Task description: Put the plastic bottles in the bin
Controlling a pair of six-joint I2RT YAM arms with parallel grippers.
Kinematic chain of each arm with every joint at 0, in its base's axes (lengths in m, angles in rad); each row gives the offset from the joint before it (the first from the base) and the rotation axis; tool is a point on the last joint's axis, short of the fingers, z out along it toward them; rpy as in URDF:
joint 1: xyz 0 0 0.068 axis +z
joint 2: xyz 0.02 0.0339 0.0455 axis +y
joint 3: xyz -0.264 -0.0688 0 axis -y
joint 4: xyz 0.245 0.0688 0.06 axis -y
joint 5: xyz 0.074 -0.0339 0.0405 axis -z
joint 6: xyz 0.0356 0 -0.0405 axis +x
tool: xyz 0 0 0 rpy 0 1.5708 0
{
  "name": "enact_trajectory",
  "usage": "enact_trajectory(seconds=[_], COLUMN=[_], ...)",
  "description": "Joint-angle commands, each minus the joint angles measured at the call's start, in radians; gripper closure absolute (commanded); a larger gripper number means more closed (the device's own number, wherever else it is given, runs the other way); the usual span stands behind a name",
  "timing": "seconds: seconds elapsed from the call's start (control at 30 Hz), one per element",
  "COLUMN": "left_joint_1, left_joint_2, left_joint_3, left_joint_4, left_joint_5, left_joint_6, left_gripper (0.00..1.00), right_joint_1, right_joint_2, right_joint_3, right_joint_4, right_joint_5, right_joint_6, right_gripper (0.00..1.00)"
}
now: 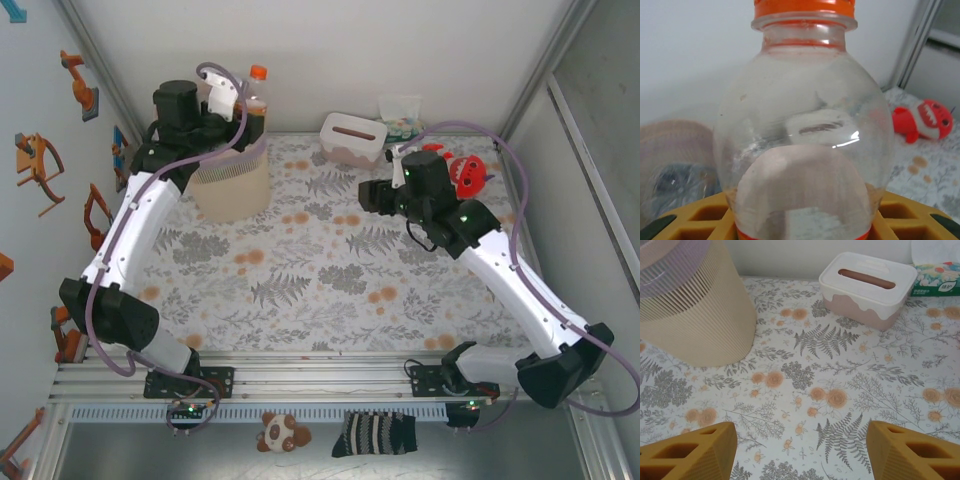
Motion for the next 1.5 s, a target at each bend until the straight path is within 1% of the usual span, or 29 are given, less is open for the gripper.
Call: enact_trajectory(seconds=[0.0, 0.17, 0.23, 0.43, 0.6, 0.73, 0.83, 0.93, 1.03, 1.13, 1.27, 1.4, 1.47], left_joint_1=[0.038, 0.053, 0.057, 0.059, 0.06, 0.061, 0.065, 0.072, 0.082, 0.085, 0.087, 0.091, 0.1], left_joint_2=[-0.004, 0.028, 0.032, 0.032, 0.066, 0.115, 0.148, 0.165, 0.172, 0.148, 0.093, 0.045, 0.028], left_joint_3=[0.022, 0.029, 0.024, 0.026, 0.073, 0.133, 0.175, 0.181, 0.177, 0.152, 0.117, 0.101, 0.092], left_joint_4=[-0.134, -0.199, -0.205, -0.169, -0.127, -0.142, -0.185, -0.223, -0.258, -0.261, -0.229, -0.202, -0.177], left_joint_5=[-0.058, -0.174, -0.201, -0.196, -0.249, -0.29, -0.295, -0.293, -0.299, -0.3, -0.266, -0.201, -0.167], left_joint_6=[0.119, 0.157, 0.174, 0.23, 0.257, 0.286, 0.312, 0.339, 0.336, 0.324, 0.311, 0.3, 0.279], left_gripper=[0.55, 0.54, 0.54, 0.55, 0.56, 0.57, 0.57, 0.55, 0.5, 0.39, 0.26, 0.19, 0.18], right_joint_1=[-0.005, -0.004, -0.004, -0.003, -0.003, -0.003, -0.004, -0.002, -0.002, -0.001, -0.001, 0.003, 0.005], right_joint_2=[0.011, 0.02, 0.016, 0.019, 0.024, 0.027, 0.028, 0.027, 0.028, 0.032, 0.038, 0.038, 0.036], right_joint_3=[0.04, 0.045, 0.042, 0.043, 0.048, 0.055, 0.06, 0.062, 0.062, 0.063, 0.065, 0.066, 0.063], right_joint_4=[0.032, 0.032, 0.034, 0.039, 0.05, 0.053, 0.052, 0.053, 0.058, 0.066, 0.072, 0.077, 0.079], right_joint_5=[-0.013, -0.023, -0.024, -0.027, -0.033, -0.035, -0.032, -0.029, -0.033, -0.043, -0.057, -0.059, -0.058], right_joint_6=[0.022, 0.036, 0.043, 0.051, 0.055, 0.055, 0.053, 0.053, 0.056, 0.061, 0.067, 0.067, 0.068], right_gripper=[0.32, 0.32, 0.32, 0.33, 0.33, 0.33, 0.33, 0.33, 0.33, 0.33, 0.33, 0.33, 0.33])
